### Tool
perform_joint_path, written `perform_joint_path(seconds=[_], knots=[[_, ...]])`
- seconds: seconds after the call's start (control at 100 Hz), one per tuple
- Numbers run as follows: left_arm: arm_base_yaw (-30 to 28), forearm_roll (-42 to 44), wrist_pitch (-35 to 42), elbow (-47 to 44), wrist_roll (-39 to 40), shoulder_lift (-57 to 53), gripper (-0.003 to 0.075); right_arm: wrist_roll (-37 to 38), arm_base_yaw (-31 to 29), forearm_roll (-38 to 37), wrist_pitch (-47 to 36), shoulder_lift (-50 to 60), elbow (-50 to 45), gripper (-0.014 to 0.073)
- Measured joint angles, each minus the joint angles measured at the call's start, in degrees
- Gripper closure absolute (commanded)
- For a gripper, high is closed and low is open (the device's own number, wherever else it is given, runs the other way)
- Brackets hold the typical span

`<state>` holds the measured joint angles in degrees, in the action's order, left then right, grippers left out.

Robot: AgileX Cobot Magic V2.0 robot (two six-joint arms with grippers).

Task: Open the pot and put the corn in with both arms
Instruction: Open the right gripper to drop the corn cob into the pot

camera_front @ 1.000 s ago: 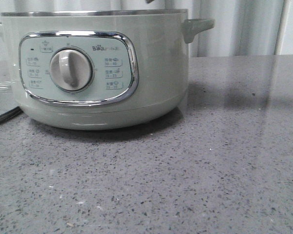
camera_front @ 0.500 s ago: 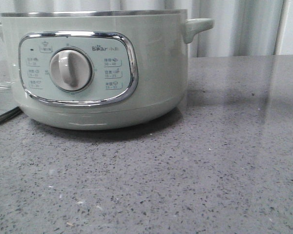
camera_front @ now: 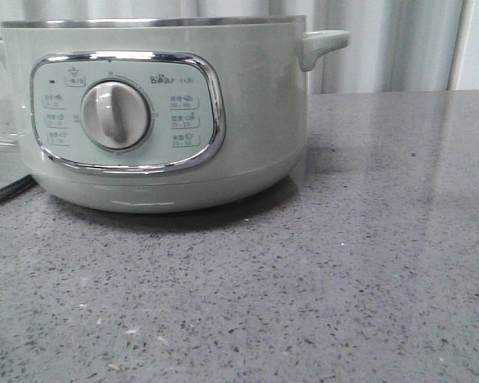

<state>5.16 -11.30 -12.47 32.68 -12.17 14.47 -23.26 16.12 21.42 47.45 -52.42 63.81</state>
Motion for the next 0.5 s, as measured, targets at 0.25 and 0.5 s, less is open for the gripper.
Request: perform_joint_path(seconds=[0.25,0.5], knots=[[0.0,-2.8,-0.2,-5.5,0.0,-4.0,0.0741,-0.1,0.0,-2.5,-13.1,17.7,-15.6,0.0667],[0.0,-4.9,-0.3,-12.6,0.0,-9.4,0.0741,-0.1,0.0,-2.6,-22.6,33.2,-28.0,0.0667]])
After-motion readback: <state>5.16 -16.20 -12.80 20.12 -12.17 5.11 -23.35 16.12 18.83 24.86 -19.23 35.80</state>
